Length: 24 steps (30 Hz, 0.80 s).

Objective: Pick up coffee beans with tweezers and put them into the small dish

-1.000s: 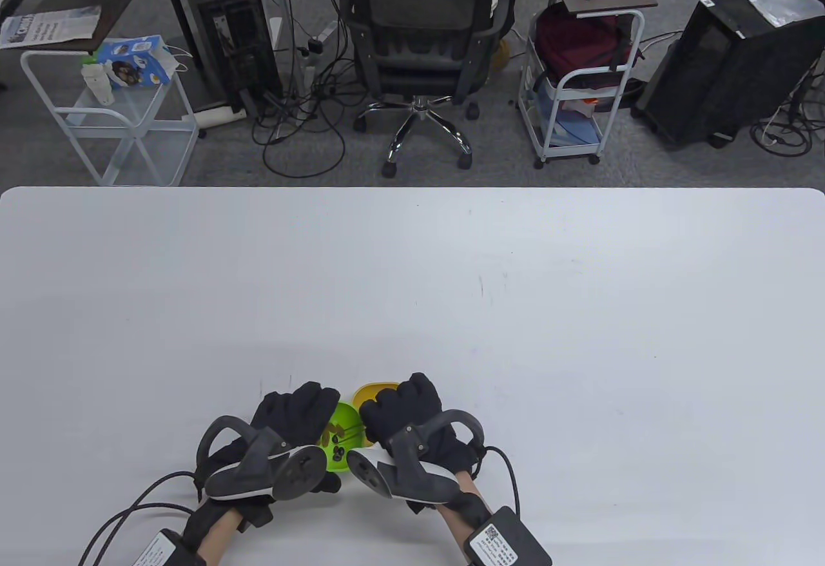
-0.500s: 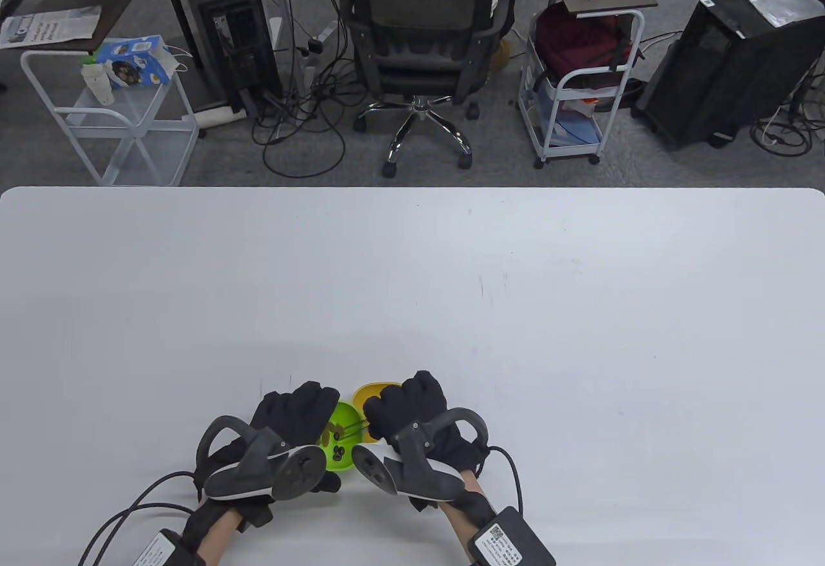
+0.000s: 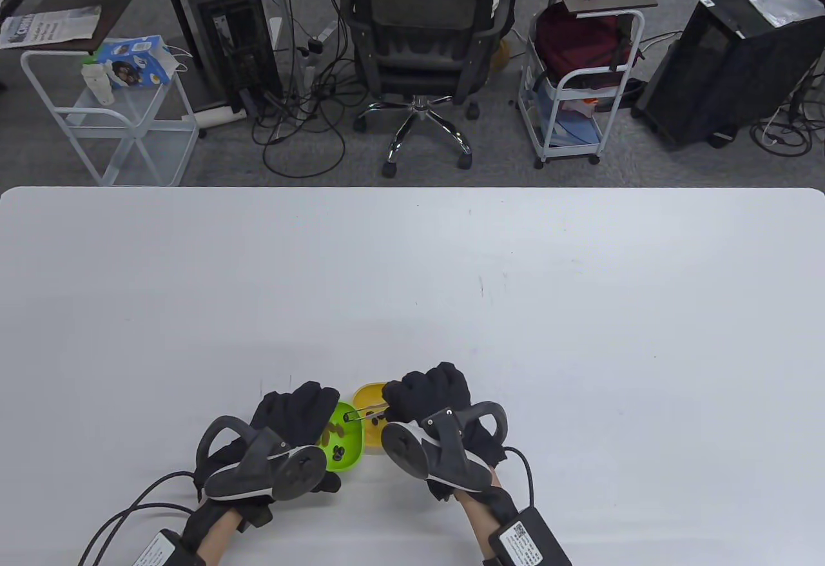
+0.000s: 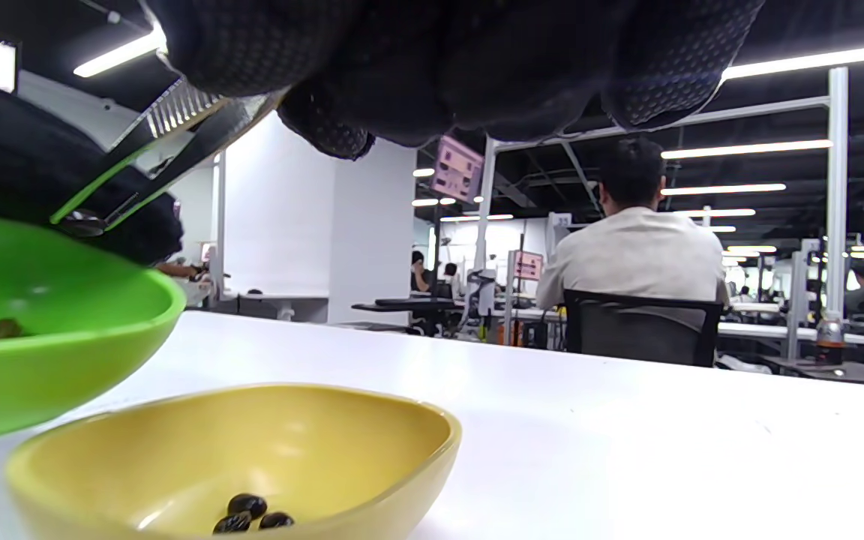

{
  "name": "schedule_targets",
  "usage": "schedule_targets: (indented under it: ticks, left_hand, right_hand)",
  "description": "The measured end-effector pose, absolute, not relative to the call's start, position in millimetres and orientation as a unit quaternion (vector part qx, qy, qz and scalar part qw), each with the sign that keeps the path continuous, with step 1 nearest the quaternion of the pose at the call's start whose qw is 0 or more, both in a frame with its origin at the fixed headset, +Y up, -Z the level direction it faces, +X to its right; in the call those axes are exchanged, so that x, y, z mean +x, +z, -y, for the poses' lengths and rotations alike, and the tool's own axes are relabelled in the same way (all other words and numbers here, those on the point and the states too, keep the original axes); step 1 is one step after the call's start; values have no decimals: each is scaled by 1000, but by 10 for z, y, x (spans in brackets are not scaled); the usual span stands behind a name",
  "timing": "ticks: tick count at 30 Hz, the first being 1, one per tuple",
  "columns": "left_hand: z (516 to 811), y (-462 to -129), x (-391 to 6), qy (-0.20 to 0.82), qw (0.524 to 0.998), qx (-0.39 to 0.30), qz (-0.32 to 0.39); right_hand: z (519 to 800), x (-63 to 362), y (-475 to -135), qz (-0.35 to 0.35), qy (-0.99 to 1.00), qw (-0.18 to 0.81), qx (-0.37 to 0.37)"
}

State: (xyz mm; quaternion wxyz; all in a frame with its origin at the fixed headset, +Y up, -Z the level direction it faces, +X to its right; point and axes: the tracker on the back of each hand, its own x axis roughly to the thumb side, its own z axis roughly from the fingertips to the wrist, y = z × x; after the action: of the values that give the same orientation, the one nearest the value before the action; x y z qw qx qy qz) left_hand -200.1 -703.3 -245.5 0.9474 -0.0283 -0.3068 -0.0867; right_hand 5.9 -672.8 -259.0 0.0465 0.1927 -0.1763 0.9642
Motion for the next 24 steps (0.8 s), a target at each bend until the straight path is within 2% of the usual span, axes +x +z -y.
schedule_targets:
  ticks: [14, 24]
  left_hand:
    - [7031, -2453, -2000, -87, 947, -29, 307]
    - [7029, -2452, -2003, -88, 947, -28, 306]
  right_hand:
    - [6806, 406, -2763, 143, 977, 97, 124]
    - [6872, 465, -2815, 131, 979, 112, 110]
